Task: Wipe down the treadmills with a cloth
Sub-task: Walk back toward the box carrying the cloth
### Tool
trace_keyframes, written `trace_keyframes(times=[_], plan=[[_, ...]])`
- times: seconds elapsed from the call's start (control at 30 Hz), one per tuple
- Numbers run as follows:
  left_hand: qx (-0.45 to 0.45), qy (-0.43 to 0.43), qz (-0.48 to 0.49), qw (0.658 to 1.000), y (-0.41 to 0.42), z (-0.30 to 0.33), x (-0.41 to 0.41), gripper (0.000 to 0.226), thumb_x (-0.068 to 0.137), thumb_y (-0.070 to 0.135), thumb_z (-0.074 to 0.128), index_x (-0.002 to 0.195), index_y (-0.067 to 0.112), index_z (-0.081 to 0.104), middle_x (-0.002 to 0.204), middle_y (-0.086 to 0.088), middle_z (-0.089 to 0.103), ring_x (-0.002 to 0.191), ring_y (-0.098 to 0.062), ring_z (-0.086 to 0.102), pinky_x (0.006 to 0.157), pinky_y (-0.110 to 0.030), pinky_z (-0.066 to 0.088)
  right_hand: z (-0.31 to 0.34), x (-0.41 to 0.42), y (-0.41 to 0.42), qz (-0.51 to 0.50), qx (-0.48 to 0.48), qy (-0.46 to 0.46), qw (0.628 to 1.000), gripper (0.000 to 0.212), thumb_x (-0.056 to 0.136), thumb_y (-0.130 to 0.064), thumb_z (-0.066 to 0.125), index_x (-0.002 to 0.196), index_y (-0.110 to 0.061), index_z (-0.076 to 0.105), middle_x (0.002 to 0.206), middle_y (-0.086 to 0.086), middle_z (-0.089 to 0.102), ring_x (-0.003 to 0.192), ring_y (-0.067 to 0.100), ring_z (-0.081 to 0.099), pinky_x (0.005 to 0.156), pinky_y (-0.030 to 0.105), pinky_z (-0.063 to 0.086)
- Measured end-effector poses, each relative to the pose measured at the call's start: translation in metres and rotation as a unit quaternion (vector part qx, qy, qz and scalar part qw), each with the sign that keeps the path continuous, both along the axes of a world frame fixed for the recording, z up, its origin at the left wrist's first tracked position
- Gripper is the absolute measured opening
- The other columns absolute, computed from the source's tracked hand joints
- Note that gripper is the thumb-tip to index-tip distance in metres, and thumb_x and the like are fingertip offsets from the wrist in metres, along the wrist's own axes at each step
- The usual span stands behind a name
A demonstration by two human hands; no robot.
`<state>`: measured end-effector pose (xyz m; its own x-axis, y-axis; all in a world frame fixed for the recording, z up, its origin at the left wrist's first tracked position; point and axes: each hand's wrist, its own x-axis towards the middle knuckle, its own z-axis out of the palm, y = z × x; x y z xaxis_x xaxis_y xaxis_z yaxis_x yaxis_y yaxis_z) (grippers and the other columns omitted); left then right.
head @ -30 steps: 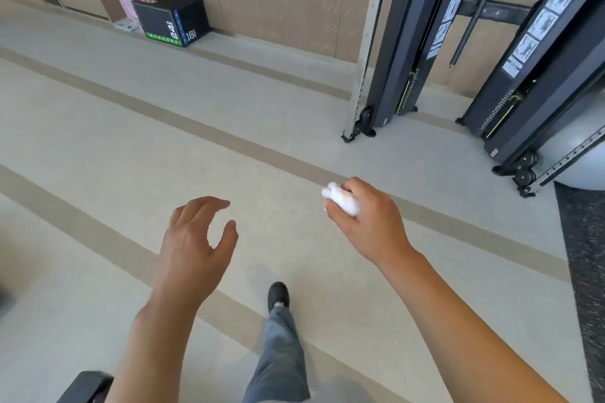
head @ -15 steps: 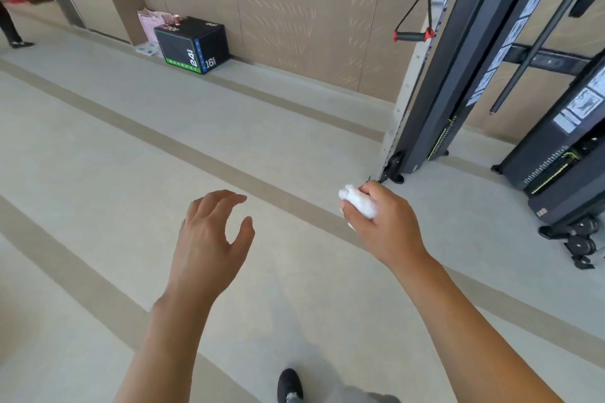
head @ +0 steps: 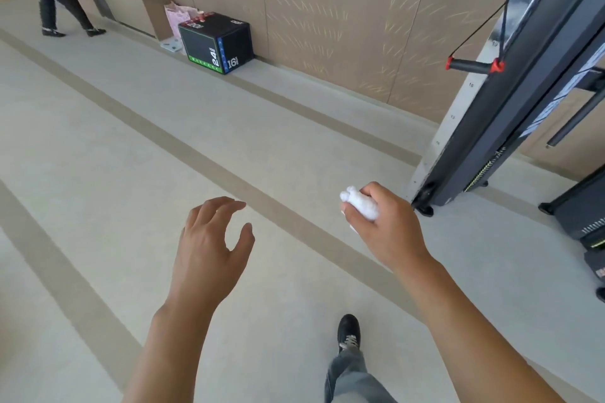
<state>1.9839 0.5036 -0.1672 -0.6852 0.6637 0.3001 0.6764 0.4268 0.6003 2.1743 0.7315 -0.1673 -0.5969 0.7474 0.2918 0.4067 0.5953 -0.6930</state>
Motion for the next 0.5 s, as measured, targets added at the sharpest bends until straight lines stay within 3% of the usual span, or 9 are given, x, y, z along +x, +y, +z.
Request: trace_keyframes(times=[0.5], plan=[[-0.009,0.002,0.051,0.999,0.239,0.009,-0.099,0.040,0.096,0.040,0.056,0.131,0.023,0.067,0.132,0.012,0.060,0.125,-0.015,0.049,0.098,-0.042,0.049,0.008,-0.133,0.259,0.064,0.003,0.011,0.998,0.040,0.092,-0.055,0.063,0.078,-0.021,0.048,0.067,0.000,0.061,0.062,0.021,0.057,0.055,0.039,0.048]])
